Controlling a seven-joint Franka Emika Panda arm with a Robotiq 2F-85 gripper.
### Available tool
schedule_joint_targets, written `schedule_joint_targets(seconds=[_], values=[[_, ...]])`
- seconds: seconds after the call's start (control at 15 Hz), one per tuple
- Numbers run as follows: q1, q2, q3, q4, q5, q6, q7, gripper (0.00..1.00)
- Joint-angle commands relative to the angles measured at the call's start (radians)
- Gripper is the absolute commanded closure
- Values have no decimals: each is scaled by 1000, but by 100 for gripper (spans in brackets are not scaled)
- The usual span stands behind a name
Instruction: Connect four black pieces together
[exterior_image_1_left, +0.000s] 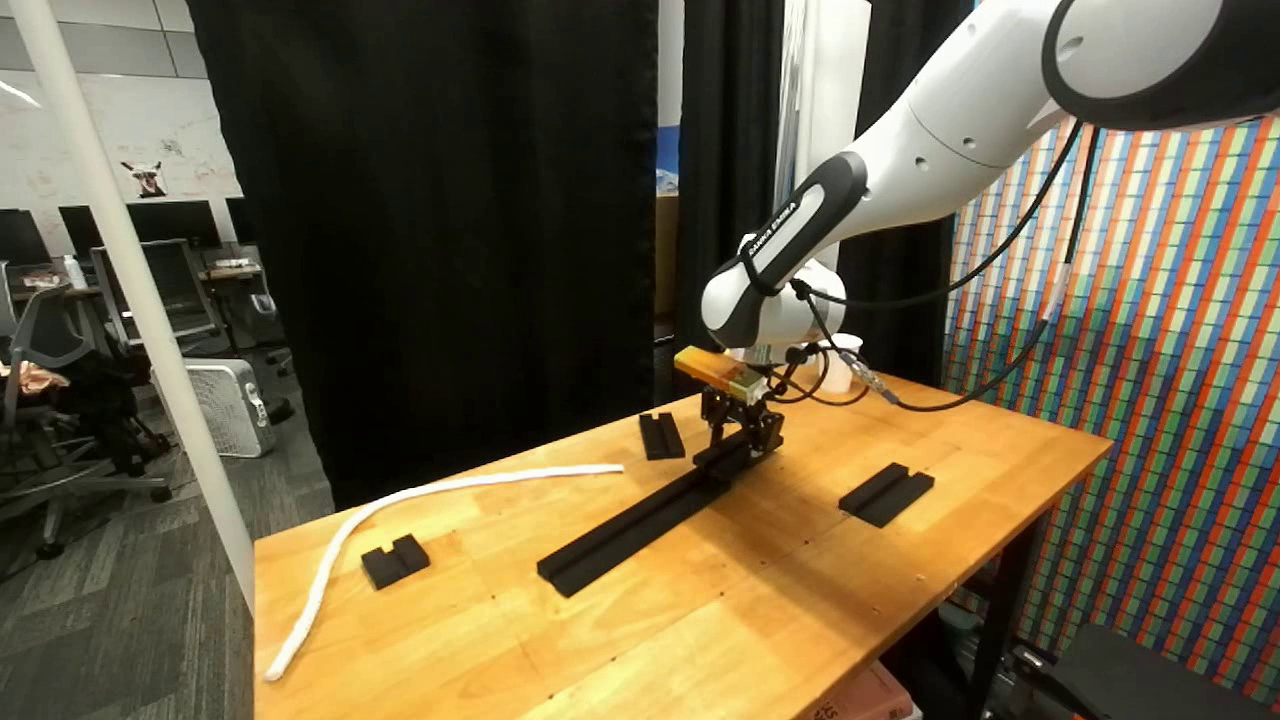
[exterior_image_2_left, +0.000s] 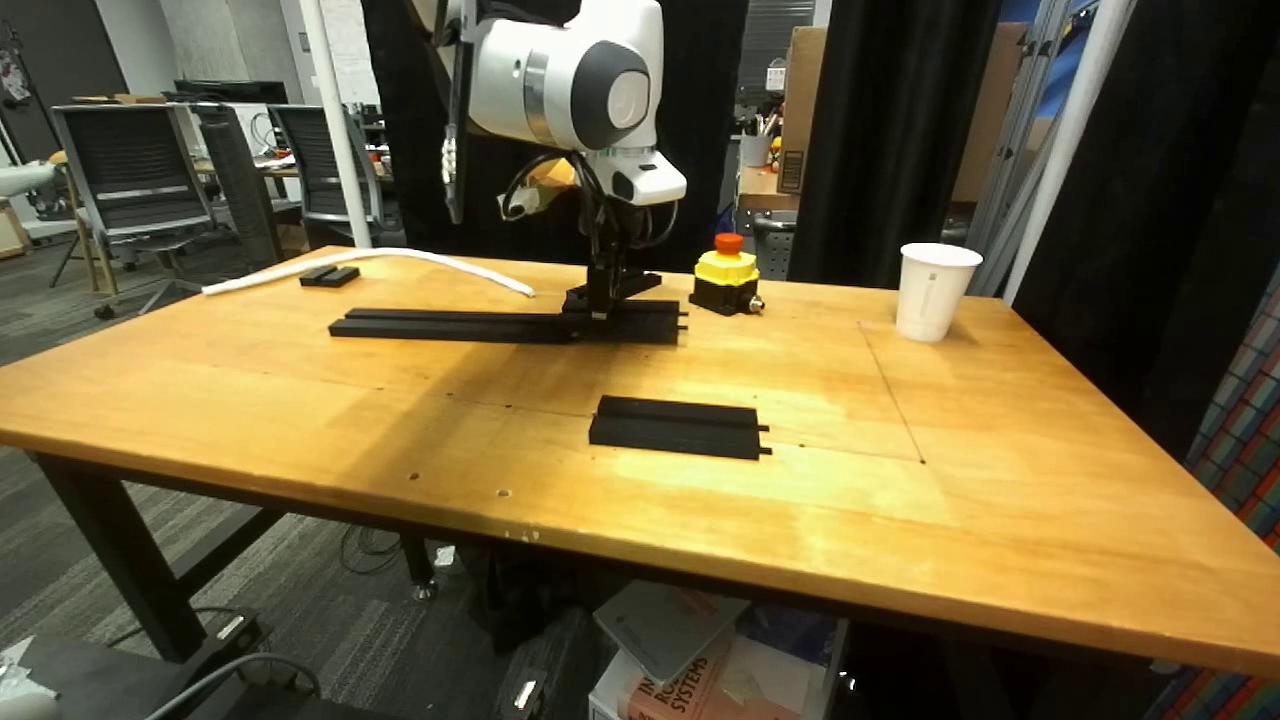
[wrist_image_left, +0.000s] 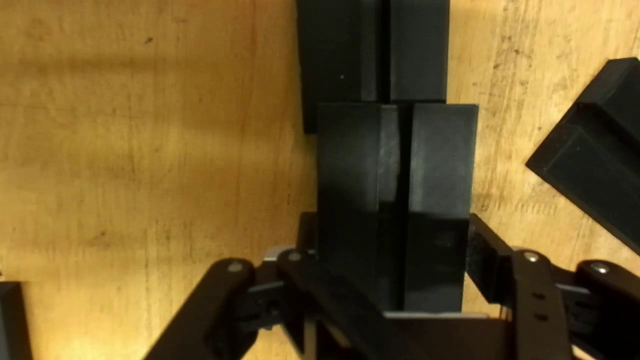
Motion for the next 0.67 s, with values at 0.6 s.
schedule_joint_targets(seconds=[0.6], values=[[35, -11, -49, 5, -56, -15, 57, 55]])
